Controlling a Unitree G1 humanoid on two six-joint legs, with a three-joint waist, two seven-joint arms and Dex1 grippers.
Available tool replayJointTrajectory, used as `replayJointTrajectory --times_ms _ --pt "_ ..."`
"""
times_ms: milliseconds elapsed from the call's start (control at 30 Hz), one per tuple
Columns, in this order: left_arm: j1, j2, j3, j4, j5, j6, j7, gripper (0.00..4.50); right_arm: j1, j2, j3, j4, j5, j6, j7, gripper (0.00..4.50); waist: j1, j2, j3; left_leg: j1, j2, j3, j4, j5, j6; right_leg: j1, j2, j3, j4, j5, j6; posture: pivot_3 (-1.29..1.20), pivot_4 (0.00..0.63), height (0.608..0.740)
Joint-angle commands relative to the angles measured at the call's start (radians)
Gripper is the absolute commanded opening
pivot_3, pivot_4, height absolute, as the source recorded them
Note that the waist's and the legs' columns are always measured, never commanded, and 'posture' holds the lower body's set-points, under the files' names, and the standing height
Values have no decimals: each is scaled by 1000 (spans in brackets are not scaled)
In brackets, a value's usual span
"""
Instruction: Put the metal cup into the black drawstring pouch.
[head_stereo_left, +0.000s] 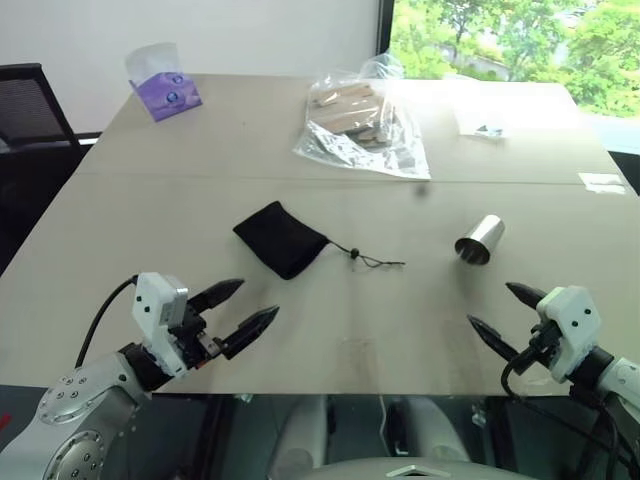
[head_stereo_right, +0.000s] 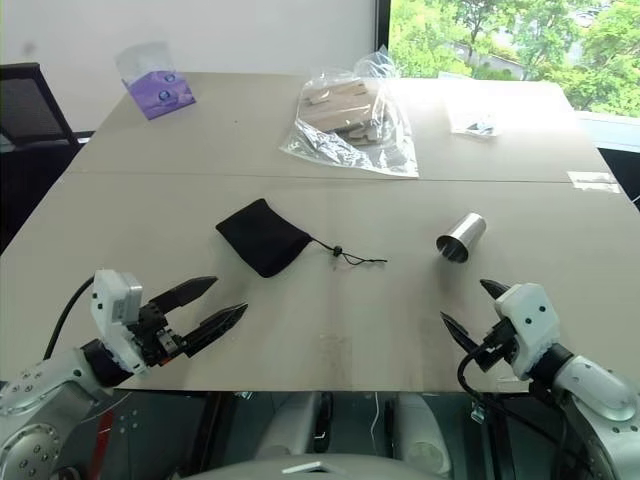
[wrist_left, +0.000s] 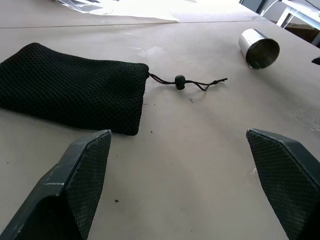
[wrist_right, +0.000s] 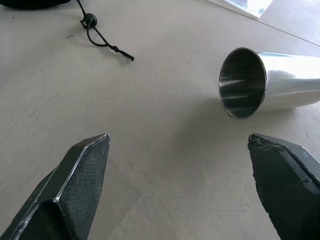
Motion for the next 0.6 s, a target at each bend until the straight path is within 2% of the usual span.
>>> replayJointTrajectory --times_ms 33,267,467,600 --pt "-39 8 -10 -12 -14 -1 12 4470 0 -3 -26 -28 -5 -35 1 4500 0 0 0 0 0 0 0 0 0 0 0 0 0 0 0 0 150 740" --pt "-162 -9 -58 -20 -24 41 101 4470 -59 13 18 -36 8 -108 31 4500 2 0 0 1 0 0 0 0 0 1 0 0 0 0 0 0 150 740" --pt "-227 10 -158 -98 223 68 333 4470 -132 -2 42 -106 108 -147 110 4500 0 0 0 2 0 0 -1 0 0 2 1 0 0 0 0 0 150 740" --pt "-357 34 -271 -162 359 263 534 4470 -155 -26 46 -118 121 -159 139 4500 8 -1 0 2 -1 -1 -1 0 0 3 1 -1 0 0 1 0 150 740"
